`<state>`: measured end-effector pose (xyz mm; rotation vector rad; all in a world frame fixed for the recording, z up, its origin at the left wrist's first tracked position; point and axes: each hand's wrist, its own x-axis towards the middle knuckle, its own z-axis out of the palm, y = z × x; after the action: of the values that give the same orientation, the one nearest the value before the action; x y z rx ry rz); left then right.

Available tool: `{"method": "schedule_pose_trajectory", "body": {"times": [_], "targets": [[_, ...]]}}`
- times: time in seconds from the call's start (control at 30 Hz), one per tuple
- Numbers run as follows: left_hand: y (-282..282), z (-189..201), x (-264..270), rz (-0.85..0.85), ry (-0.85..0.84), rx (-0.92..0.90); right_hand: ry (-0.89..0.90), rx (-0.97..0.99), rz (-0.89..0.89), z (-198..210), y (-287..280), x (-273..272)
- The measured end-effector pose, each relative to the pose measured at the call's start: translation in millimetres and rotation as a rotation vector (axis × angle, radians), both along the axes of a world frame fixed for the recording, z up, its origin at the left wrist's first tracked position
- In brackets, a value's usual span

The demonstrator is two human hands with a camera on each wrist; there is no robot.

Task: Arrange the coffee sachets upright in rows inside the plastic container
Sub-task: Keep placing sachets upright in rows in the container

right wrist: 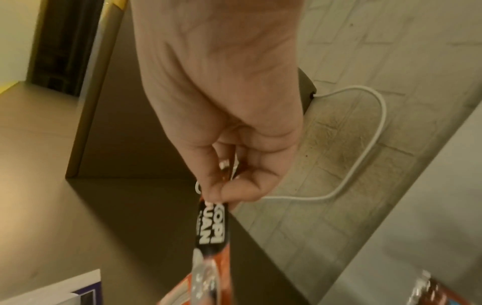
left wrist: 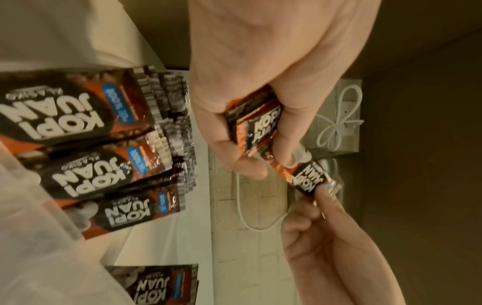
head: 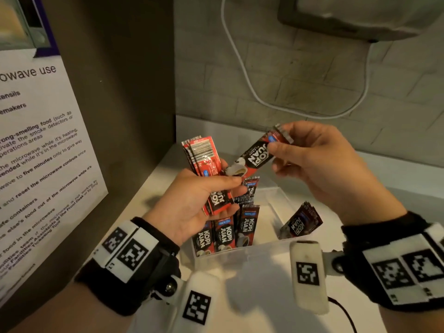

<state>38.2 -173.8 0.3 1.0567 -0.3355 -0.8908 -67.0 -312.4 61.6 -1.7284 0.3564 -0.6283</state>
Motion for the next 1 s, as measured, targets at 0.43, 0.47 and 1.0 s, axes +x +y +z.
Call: {"method": "schedule_pose_trajectory", "body": {"times": [0.43, 0.47, 1.0], "targets": [[13, 4, 16, 0.253, 0.105, 0.079, 0.087, -0.019, -0.326, -37, -40, 11], [13, 4, 17, 0.263, 0.112, 0.087, 0.162, -0.033, -0.331, -45, -42, 14], [15, 2, 15, 0.260, 0.149, 0.122, 0.411, -0.021, -0.252, -106, -50, 37]]}}
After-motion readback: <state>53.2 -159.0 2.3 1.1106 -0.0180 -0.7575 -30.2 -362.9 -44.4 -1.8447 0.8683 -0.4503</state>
